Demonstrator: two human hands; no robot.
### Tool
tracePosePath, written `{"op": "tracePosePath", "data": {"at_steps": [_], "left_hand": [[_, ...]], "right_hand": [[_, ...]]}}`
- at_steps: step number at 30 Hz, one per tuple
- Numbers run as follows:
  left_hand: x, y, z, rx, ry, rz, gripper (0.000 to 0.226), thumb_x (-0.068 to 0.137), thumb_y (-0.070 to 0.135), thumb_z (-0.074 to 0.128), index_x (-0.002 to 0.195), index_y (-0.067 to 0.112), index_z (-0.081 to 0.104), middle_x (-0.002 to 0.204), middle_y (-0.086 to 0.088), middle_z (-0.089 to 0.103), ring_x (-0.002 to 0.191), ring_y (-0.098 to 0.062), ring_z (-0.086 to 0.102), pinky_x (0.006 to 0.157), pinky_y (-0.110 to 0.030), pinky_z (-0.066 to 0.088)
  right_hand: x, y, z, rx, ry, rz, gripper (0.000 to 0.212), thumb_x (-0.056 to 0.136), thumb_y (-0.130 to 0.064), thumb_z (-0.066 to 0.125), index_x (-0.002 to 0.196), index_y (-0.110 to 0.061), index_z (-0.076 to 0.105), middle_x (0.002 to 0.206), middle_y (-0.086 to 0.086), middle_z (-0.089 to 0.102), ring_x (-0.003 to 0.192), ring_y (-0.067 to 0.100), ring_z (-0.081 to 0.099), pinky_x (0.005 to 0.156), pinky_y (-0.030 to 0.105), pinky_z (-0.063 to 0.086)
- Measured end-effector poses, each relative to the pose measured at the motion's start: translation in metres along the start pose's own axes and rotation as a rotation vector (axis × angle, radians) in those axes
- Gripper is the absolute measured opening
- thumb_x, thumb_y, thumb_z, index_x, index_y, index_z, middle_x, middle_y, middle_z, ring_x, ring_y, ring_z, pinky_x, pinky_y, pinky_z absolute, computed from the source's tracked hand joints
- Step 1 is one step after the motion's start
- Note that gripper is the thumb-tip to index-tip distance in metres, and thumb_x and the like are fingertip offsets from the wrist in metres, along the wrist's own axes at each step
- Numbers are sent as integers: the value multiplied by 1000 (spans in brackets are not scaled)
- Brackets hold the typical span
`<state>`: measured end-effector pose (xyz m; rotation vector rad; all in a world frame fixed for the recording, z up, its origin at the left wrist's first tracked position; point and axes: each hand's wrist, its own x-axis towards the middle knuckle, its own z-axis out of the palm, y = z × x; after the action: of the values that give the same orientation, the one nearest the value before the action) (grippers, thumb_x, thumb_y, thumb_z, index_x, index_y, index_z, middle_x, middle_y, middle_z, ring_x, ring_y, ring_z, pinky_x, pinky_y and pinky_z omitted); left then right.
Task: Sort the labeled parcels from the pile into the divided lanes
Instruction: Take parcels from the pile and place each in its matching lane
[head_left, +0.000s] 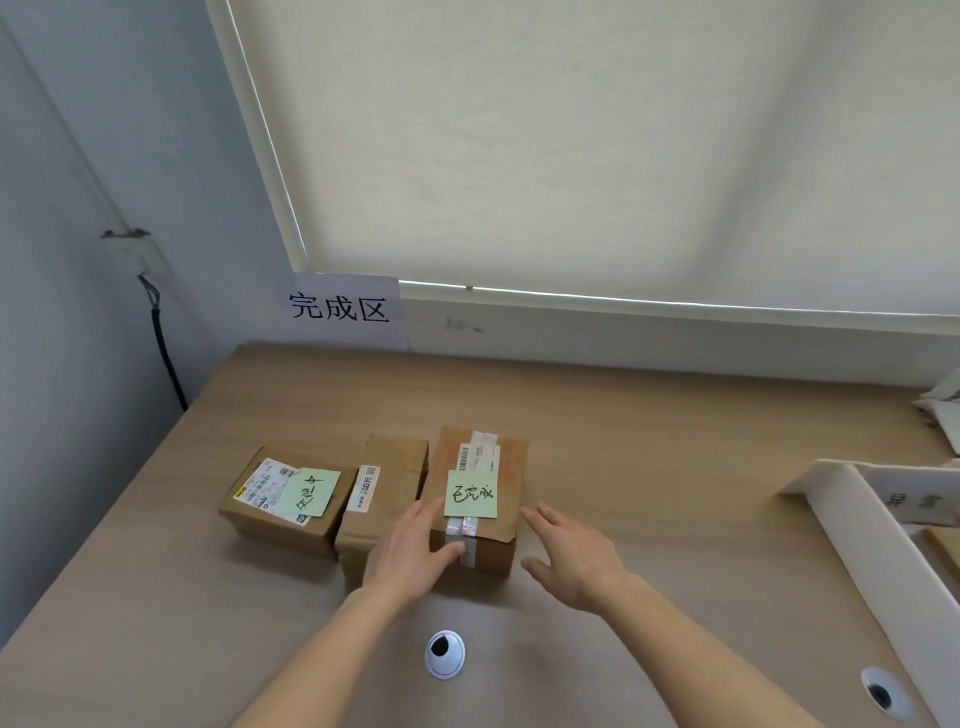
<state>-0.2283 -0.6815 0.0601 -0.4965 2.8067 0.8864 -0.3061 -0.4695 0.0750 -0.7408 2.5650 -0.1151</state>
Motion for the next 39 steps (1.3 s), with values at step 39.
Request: {"op": "tracePosePath", "data": {"at_steps": [39], "left_hand": [[46,-21,74,-391,101,17,88,78,55,76,152,45,29,145,13,48,130,-10,44,107,-36,42]], "right_hand": [[64,38,49,408,137,-114,74,101,-38,60,162,-34,17,167,3,22,154,23,17,118,32,23]]}}
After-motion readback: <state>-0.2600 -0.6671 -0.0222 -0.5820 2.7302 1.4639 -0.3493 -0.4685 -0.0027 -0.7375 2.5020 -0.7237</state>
